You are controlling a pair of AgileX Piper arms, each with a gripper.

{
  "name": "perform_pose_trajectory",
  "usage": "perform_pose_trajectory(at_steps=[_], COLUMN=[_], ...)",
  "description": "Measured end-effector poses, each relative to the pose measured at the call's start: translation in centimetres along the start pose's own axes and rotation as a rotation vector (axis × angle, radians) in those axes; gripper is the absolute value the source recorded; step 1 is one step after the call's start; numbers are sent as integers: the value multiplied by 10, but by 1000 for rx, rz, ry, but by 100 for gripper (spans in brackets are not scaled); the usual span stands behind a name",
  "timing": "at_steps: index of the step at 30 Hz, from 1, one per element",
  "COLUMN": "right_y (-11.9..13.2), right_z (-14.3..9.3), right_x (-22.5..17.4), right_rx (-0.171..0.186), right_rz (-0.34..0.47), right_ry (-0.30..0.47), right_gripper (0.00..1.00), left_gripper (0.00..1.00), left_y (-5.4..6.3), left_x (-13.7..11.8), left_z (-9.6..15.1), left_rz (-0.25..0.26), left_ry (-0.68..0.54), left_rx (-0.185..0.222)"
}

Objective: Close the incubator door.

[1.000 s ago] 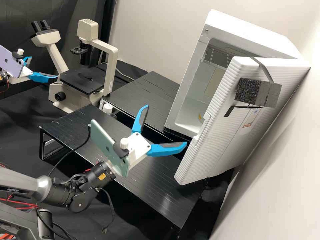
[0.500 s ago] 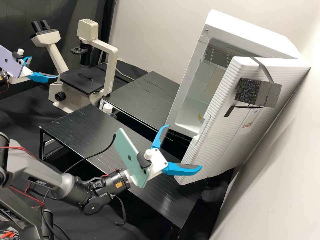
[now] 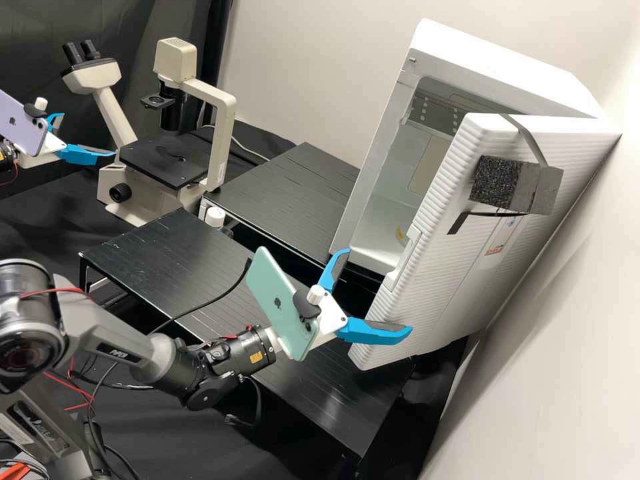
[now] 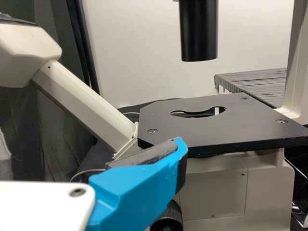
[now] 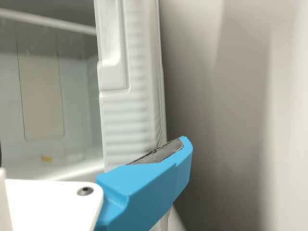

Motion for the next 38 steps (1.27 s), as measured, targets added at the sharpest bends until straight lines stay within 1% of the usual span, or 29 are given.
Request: perform_pose_trajectory(at_steps=[1, 3, 9, 12, 13, 14, 16, 20, 22, 23, 26, 29, 30, 32, 35, 37, 38], right_y=[-1, -1, -3, -9, -14, -17, -28, -42, -48, -53, -60, -63, -64, -67, -70, -73, -75], right_z=[-1, -2, -18, -27, -32, -35, -48, -70, -80, -84, -87, -86, -85, -82, -77, -74, -72], right_x=[0, 0, -5, -8, -9, -10, -10, -7, -5, -4, -3, -3, -2, -4, -8, -11, -13], right_rx=[-3, 3, 34, 52, 65, 65, 68, 46, 43, 34, 16, 18, 23, 53, 85, 120, 129], right_rz=[0, 4, -4, -38, -63, -77, -131, -184, -201, -212, -235, -243, -236, -210, -188, -212, -225], right_ry=[1, 0, 47, 74, 92, 103, 145, 234, 279, 293, 302, 285, 275, 258, 276, 273, 267], right_gripper=[100, 100, 100, 100, 100, 100, 100, 100, 100, 100, 100, 100, 100, 100, 100, 100, 100], left_gripper=[100, 100, 100, 100, 100, 100, 100, 100, 100, 100, 100, 100, 100, 100, 100, 100, 100], left_y=[0, 0, 0, 0, 0, 0, 0, 0, 0, 0, 0, 0, 0, 0, 0, 0, 0], left_x=[0, 0, 0, 0, 0, 0, 0, 0, 0, 0, 0, 0, 0, 0, 0, 0, 0], left_z=[0, 0, 0, 0, 0, 0, 0, 0, 0, 0, 0, 0, 0, 0, 0, 0, 0], left_rz=[0, 0, 0, 0, 0, 0, 0, 0, 0, 0, 0, 0, 0, 0, 0, 0, 0], left_ry=[0, 0, 0, 0, 0, 0, 0, 0, 0, 0, 0, 0, 0, 0, 0, 0, 0], left_rx=[0, 0, 0, 0, 0, 0, 0, 0, 0, 0, 0, 0, 0, 0, 0, 0, 0])
